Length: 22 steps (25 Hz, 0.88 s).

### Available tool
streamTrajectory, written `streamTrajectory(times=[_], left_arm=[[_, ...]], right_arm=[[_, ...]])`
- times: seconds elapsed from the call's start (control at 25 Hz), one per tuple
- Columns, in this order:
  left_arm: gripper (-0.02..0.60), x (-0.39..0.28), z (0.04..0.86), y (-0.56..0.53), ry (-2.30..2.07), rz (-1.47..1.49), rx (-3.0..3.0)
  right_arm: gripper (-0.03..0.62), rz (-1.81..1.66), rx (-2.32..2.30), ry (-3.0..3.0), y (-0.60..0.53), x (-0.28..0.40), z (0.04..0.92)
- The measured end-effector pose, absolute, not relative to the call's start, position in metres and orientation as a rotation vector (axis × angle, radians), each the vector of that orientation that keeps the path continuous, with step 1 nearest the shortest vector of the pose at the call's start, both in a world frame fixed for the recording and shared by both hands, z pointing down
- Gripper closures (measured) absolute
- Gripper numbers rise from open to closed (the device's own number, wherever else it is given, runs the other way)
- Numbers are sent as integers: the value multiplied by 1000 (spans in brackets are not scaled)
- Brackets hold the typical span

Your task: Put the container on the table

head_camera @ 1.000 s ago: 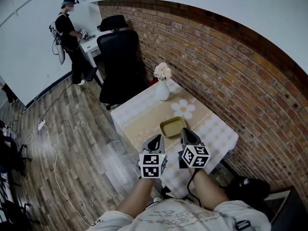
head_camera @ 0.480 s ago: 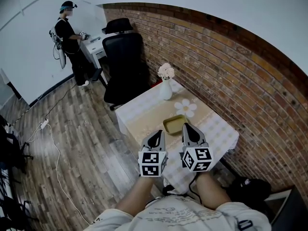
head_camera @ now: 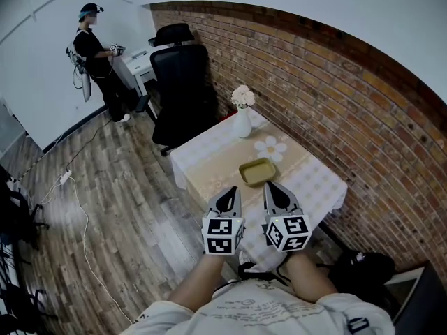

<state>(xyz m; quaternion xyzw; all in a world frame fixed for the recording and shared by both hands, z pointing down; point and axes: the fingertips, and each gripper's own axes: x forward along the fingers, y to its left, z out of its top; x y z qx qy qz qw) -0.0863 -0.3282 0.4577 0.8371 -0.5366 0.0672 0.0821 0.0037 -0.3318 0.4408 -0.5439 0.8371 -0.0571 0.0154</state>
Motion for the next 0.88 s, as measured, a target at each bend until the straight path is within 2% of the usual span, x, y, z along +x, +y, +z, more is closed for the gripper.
streamTrajectory(times=[0.88], left_arm=[[577, -106, 462, -312, -1628, 206, 2495]], right_arm=[[591, -235, -1657, 2614, -320, -11, 446]])
